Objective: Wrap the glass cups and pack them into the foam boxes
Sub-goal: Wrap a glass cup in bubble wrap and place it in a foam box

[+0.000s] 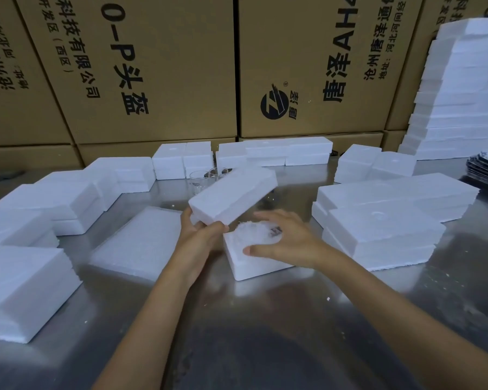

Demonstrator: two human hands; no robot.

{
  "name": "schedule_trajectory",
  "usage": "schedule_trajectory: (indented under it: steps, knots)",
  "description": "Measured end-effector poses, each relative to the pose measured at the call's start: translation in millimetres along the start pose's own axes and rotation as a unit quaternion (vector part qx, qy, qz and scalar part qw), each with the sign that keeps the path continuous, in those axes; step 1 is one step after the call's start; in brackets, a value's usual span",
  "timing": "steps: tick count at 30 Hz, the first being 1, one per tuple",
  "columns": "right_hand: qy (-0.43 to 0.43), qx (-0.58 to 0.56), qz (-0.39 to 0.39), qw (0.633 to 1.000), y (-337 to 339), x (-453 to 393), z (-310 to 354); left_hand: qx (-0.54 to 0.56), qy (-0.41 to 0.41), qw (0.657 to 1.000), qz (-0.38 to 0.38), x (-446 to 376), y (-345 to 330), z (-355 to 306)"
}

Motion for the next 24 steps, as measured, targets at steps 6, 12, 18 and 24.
schedule_trajectory:
  steps: [6,12,18,24]
  knots:
    - [-0.095,-0.281,-0.308,0.904,79.6,3.9,-12.8,-0.131,-0.035,0.988,0.079,15.5,-7.5,-16.3]
    - [-0.047,-0.165,-0.216,0.961,71.3,-8.7,-18.0,-0.191,-0.010,0.973,0.127,24.4,-13.7,-2.6]
    - [-0.033,-0.061,-0.124,0.990,43.8,-9.8,-23.2,-0.196,0.016,0.970,0.144,24.7,-5.9,-0.8]
    - [-0.036,-0.061,-0.126,0.989,46.9,-3.9,-26.4,-0.201,0.036,0.964,0.170,26.9,-4.0,-3.8]
Point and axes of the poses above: each hand's wrist, its own x-axis away from the middle knuckle, its own y-axis out of the back of the hand, z = x × y, the point moved 6 cm from there along -x, towards the middle knuckle, and after that the axes turned 15 degrees about -z, right-handed, at the moved point
